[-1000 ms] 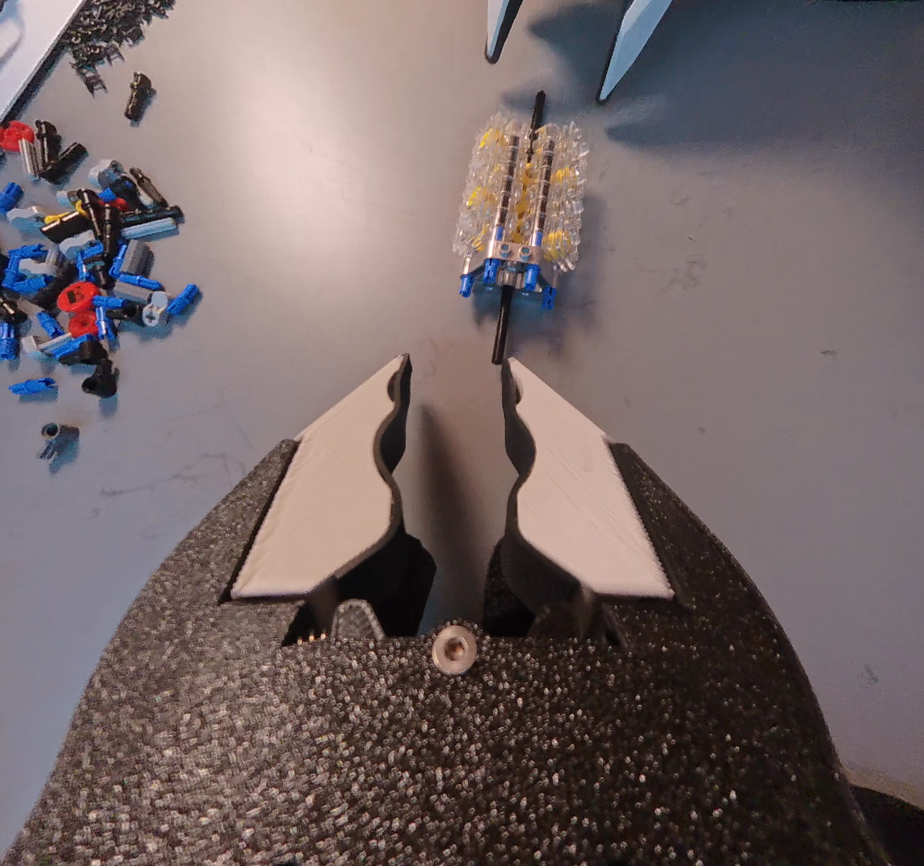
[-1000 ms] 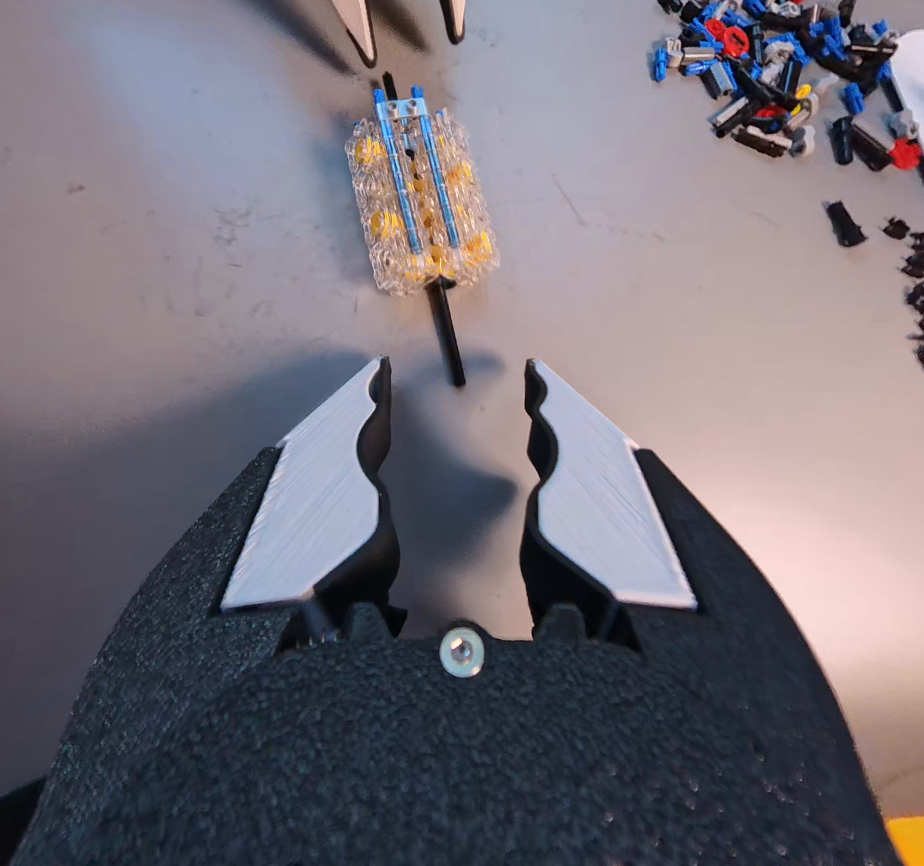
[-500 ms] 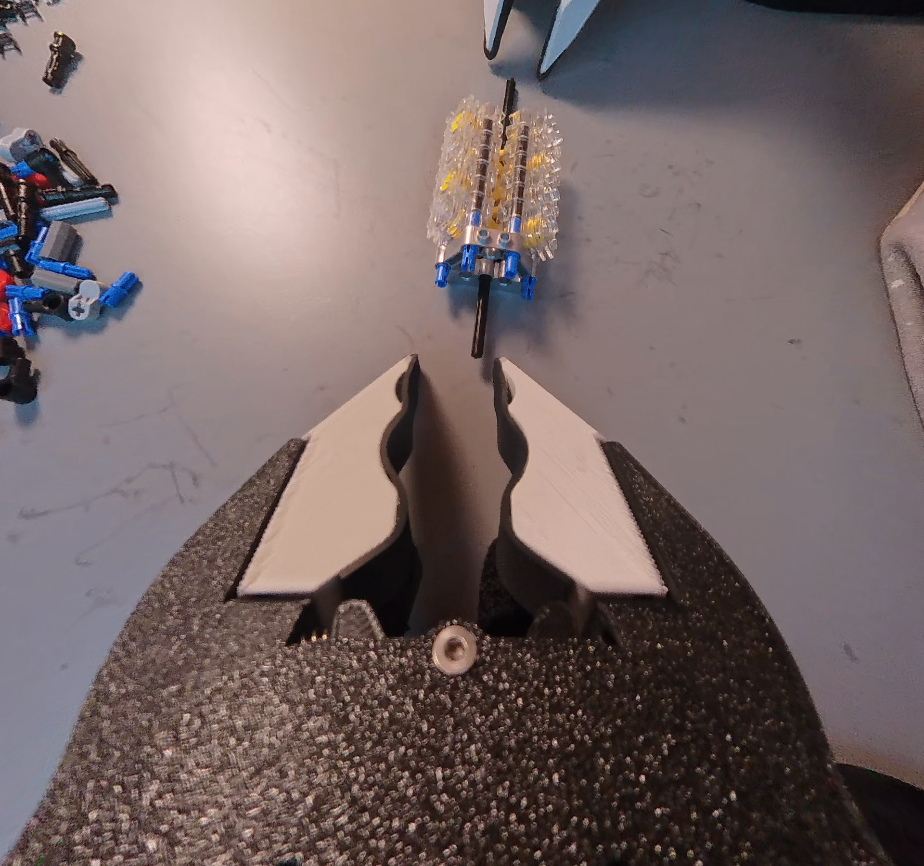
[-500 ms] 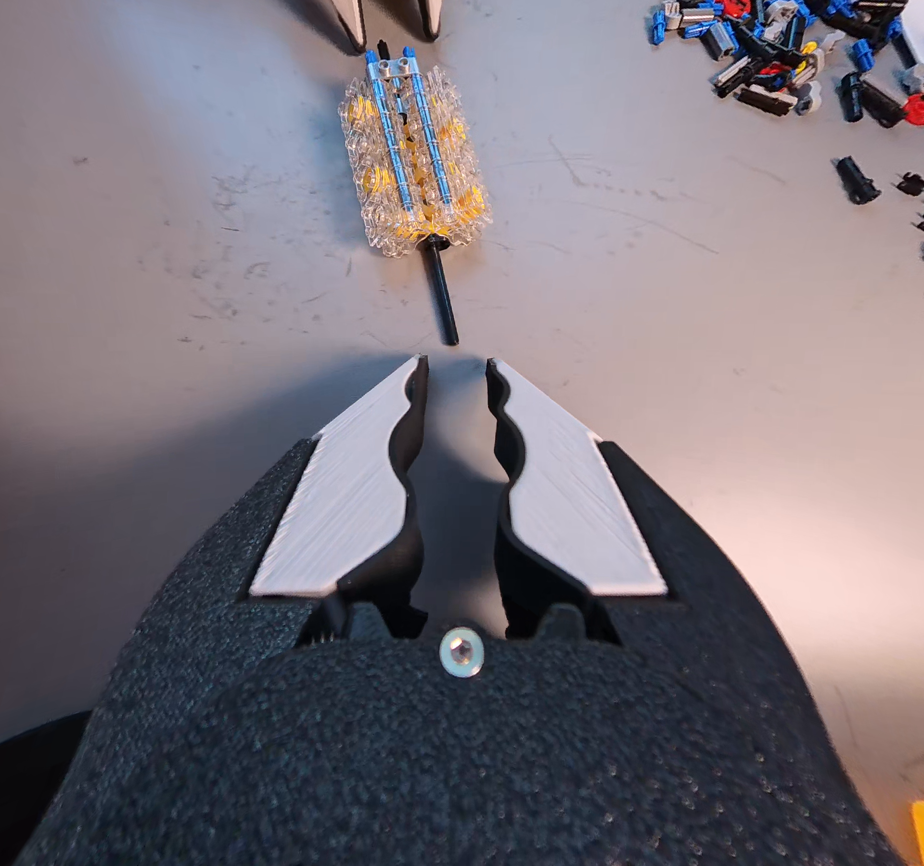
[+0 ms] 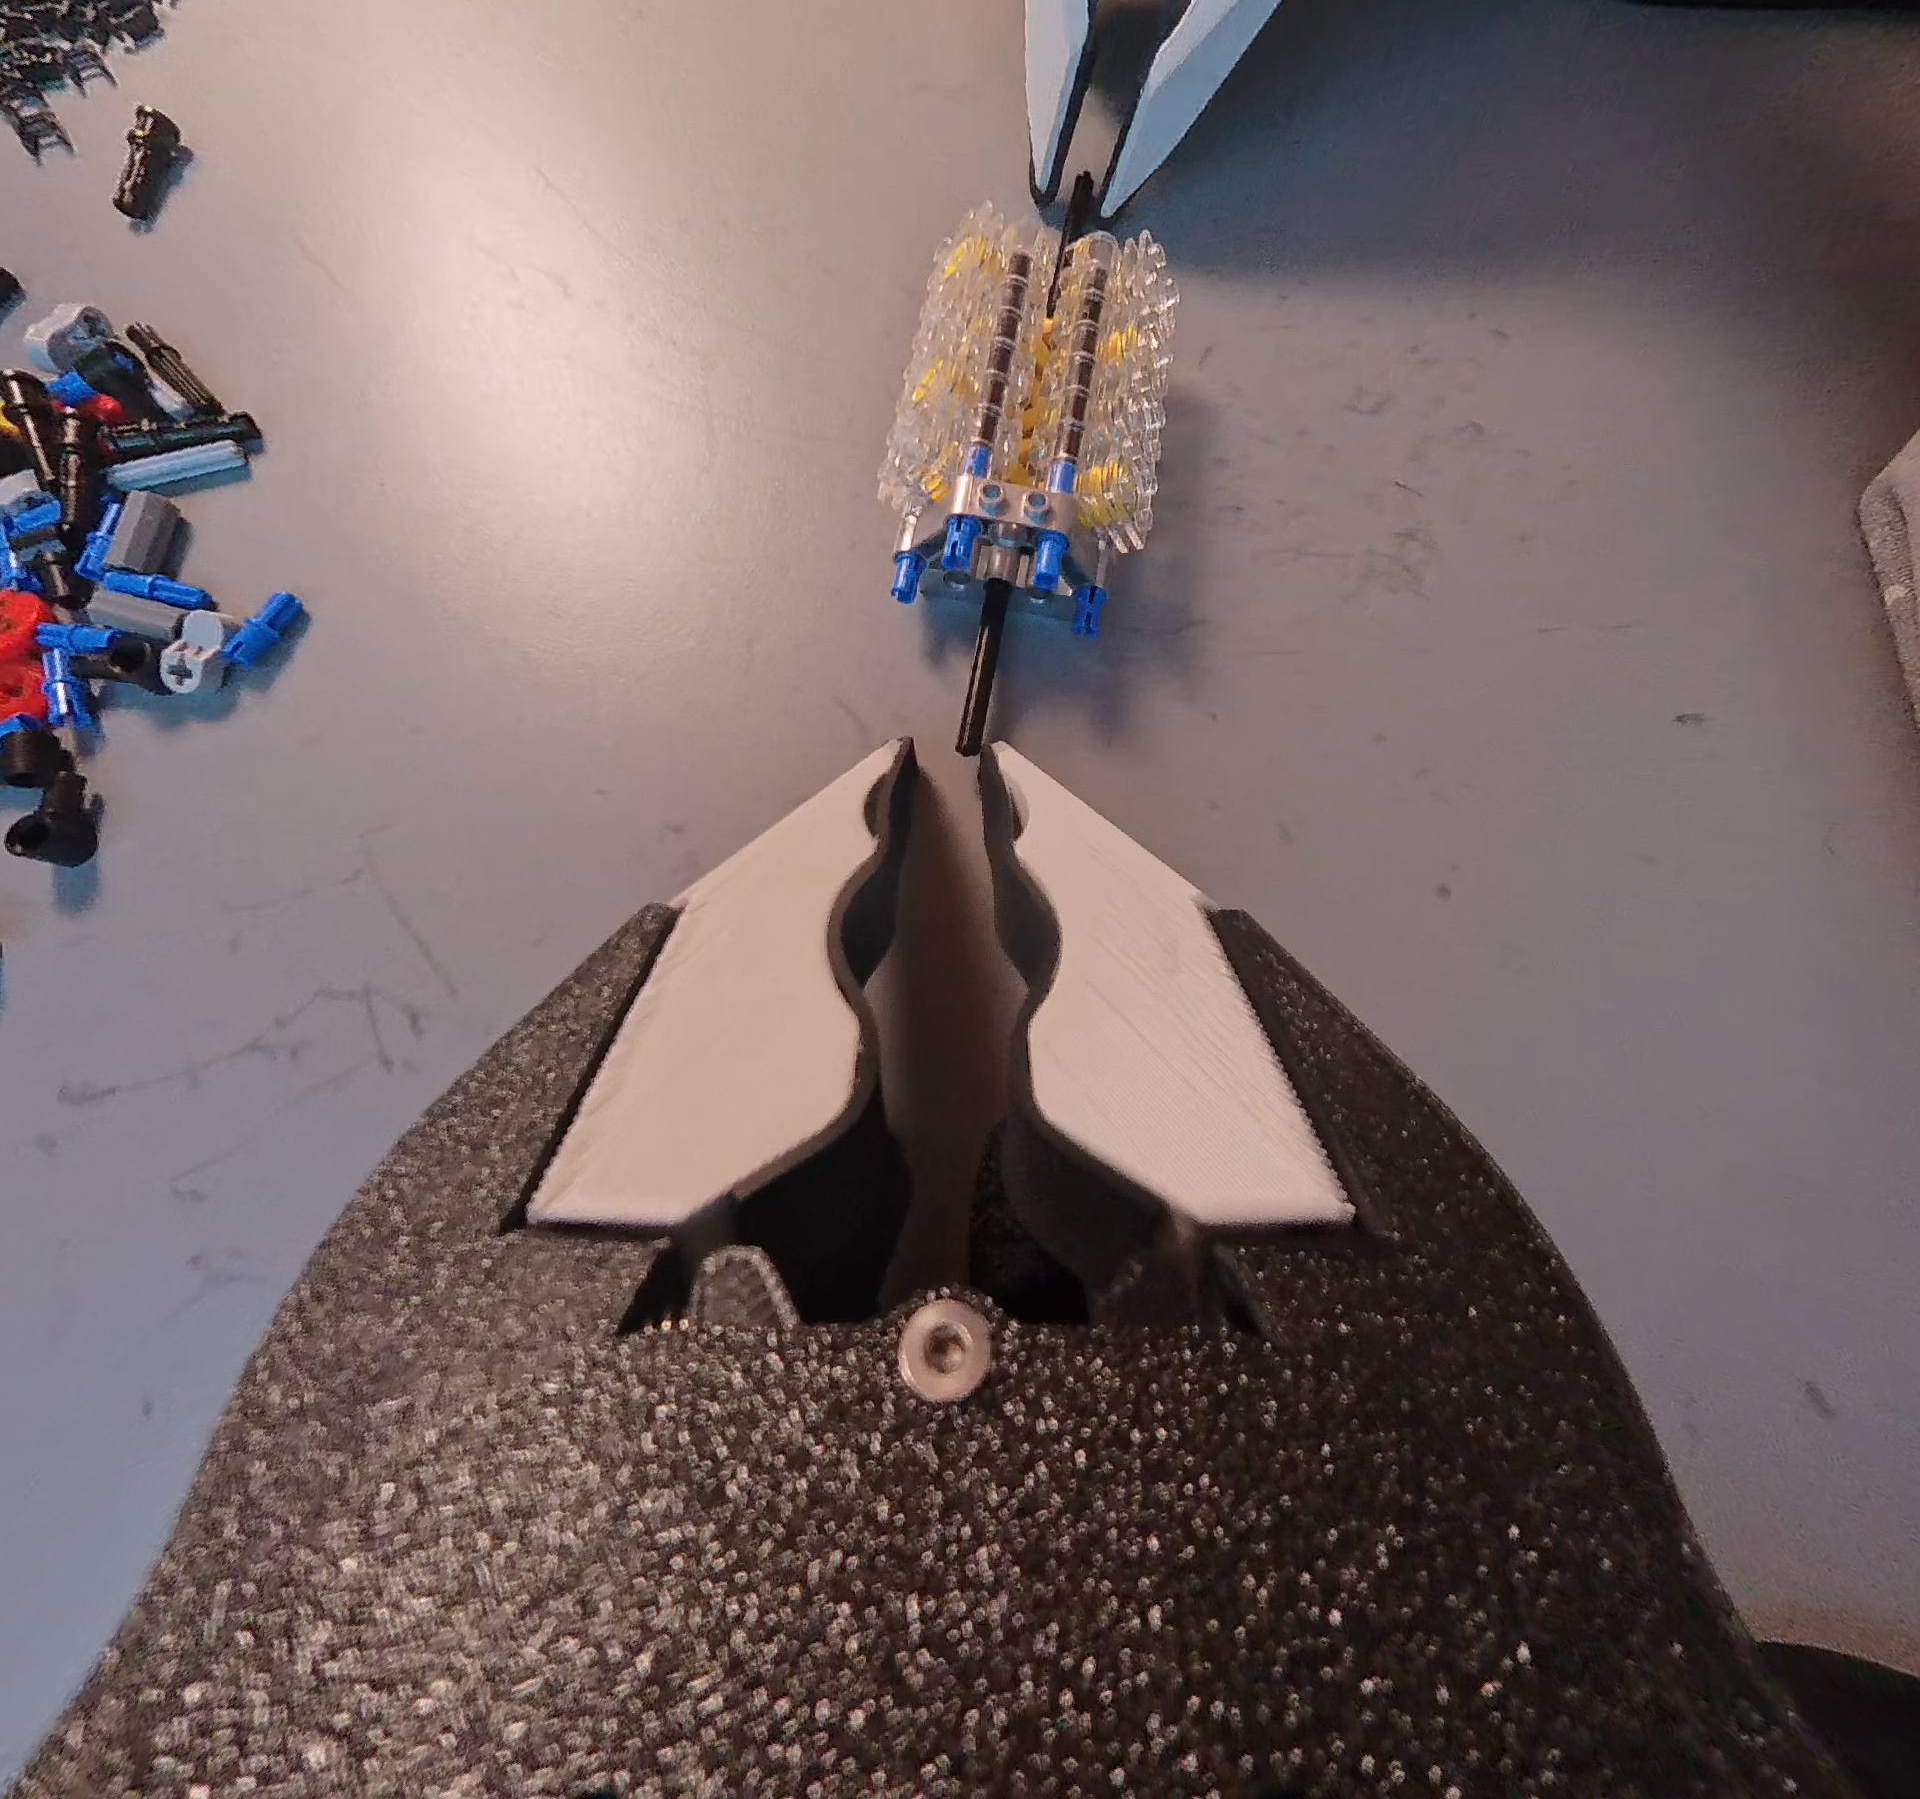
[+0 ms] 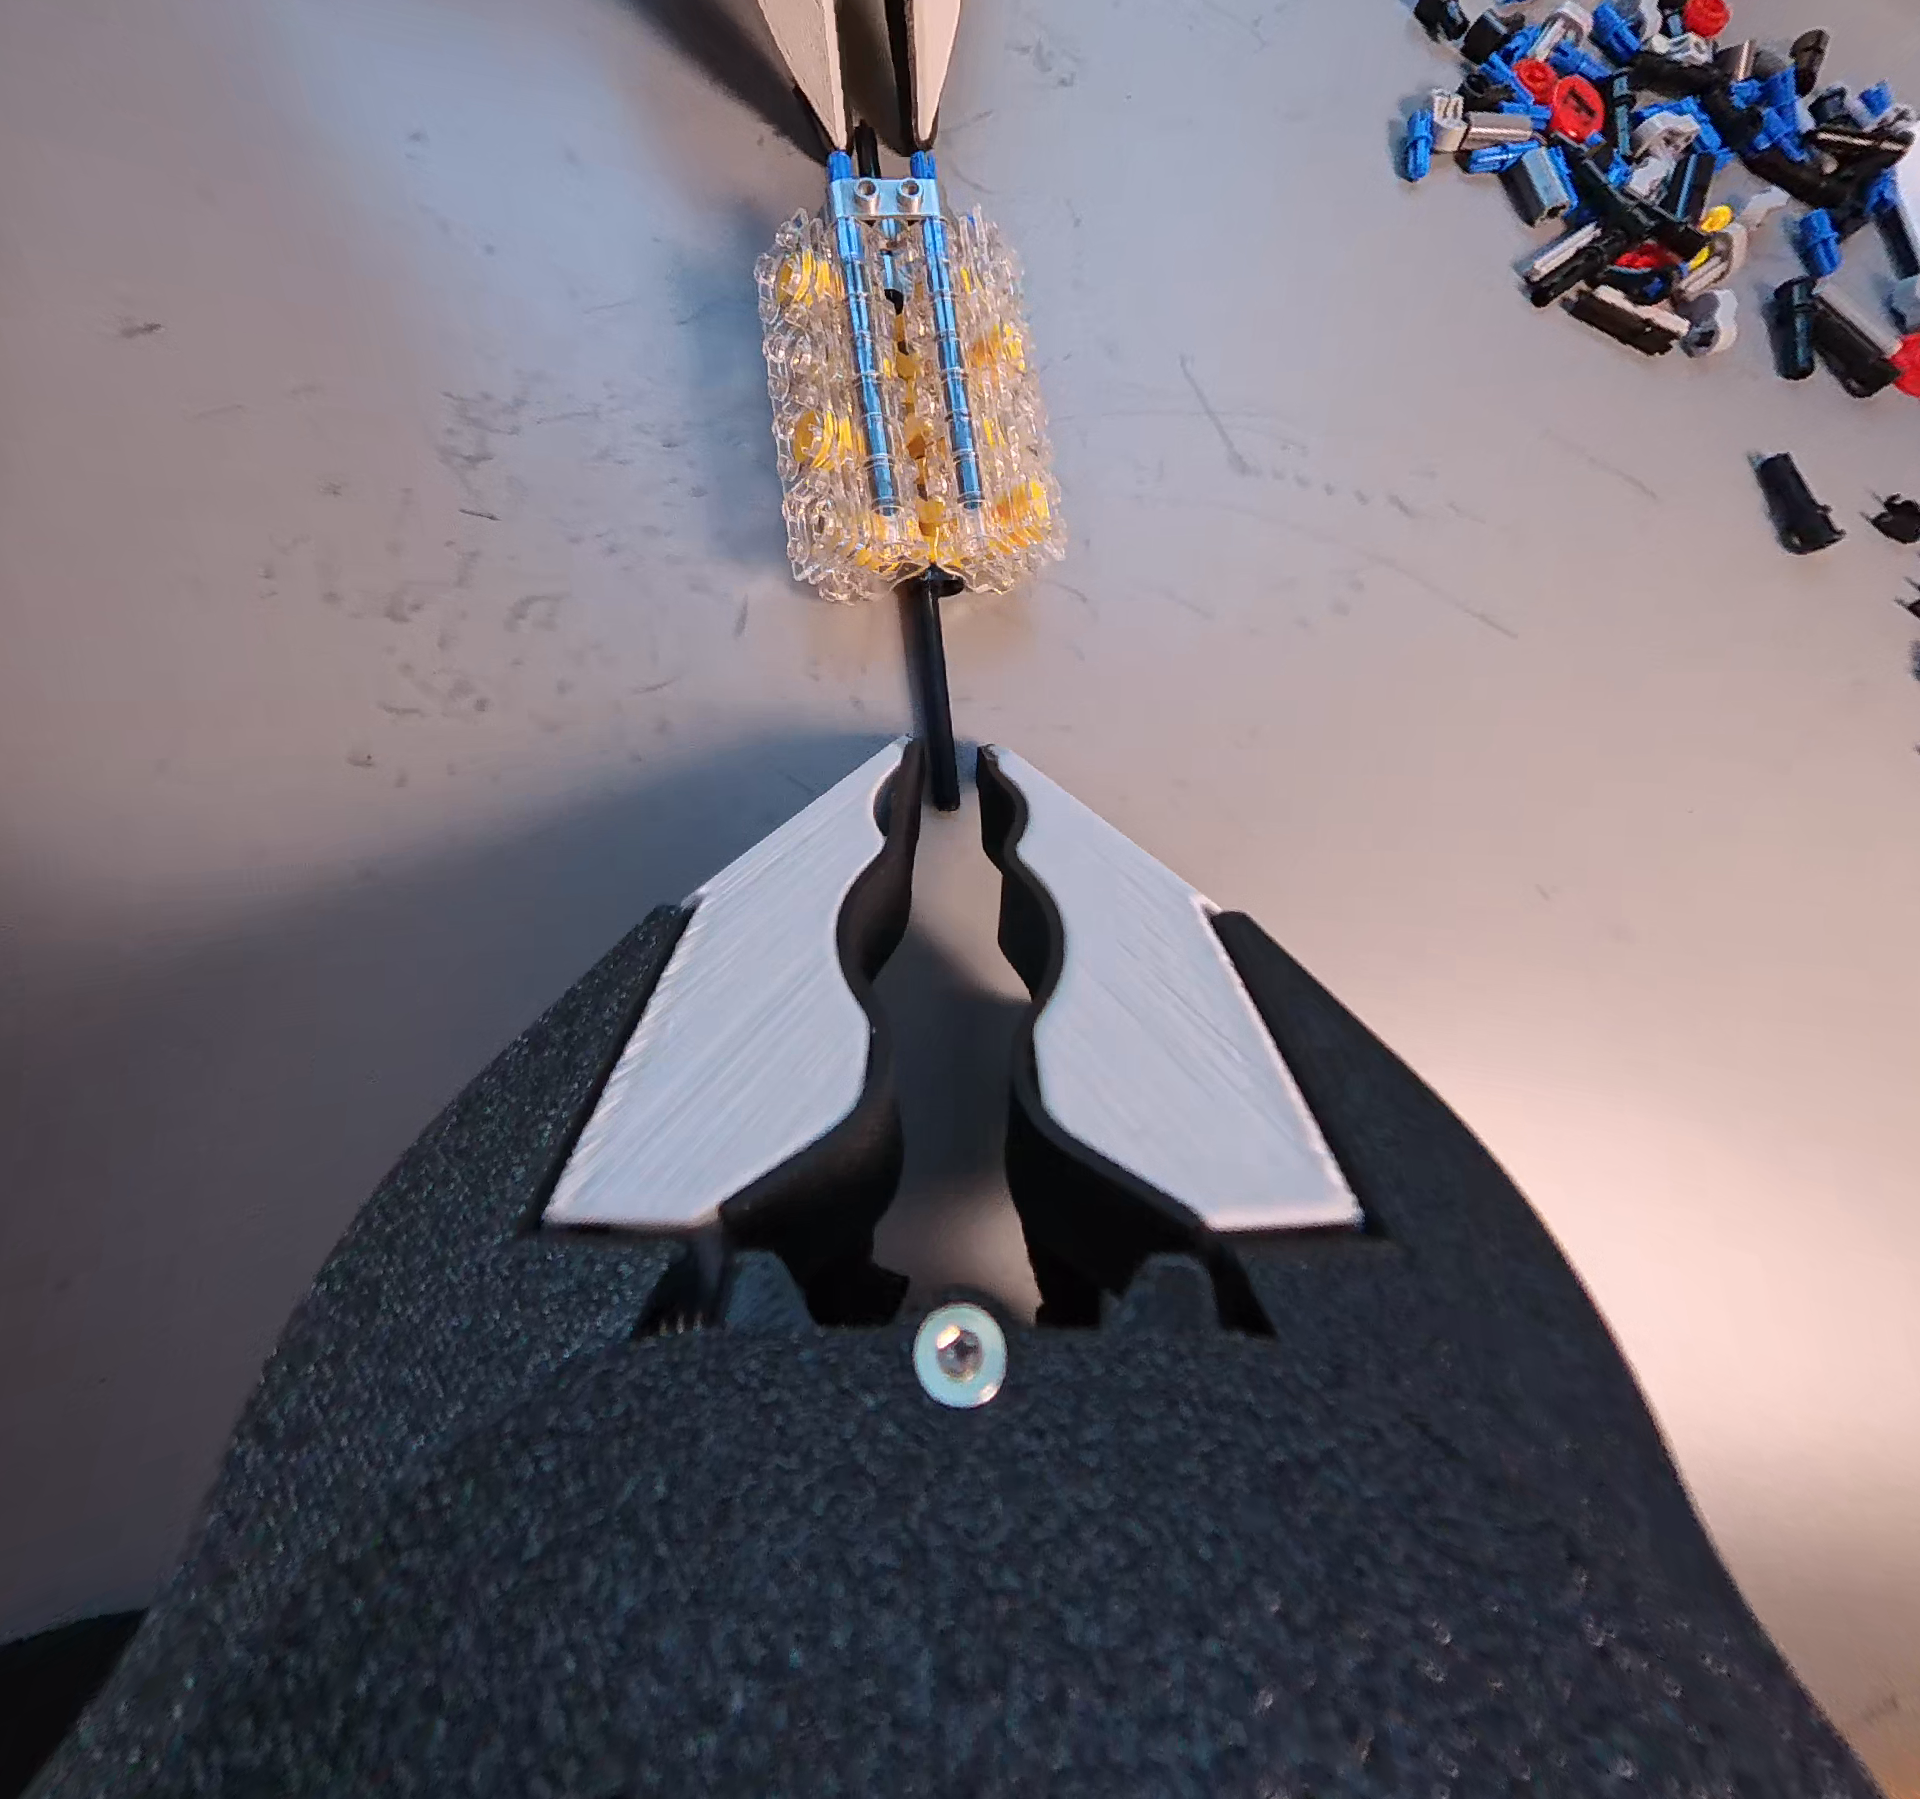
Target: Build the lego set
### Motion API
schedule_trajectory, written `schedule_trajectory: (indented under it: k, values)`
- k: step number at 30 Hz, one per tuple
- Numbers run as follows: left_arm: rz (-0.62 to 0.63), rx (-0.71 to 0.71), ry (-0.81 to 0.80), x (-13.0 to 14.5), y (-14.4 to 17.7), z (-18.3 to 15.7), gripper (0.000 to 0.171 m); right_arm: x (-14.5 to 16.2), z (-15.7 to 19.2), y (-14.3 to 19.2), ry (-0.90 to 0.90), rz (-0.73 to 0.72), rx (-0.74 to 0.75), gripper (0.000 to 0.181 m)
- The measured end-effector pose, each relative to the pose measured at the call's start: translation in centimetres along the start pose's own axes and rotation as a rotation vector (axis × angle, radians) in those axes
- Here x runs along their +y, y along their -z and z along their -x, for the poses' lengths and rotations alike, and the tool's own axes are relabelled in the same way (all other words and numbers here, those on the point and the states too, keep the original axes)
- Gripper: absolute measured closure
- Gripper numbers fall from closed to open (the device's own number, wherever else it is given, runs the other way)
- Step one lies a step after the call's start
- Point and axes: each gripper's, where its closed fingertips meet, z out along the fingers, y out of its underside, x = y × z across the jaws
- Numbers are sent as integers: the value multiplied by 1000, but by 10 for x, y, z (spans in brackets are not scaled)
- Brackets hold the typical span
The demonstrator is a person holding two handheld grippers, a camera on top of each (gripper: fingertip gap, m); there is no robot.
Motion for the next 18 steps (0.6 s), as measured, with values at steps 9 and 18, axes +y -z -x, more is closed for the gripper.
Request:
schedule_trajectory:
  k: [9, 18]
  values:
    - [-2, -3, -3, 0, 0, 1, 168, 0, 0, 0, 12, 1, 8, 178]
    - [-41, 10, 10, -5, 5, 1, 152, -3, -3, 9, -22, -48, 4, 152]
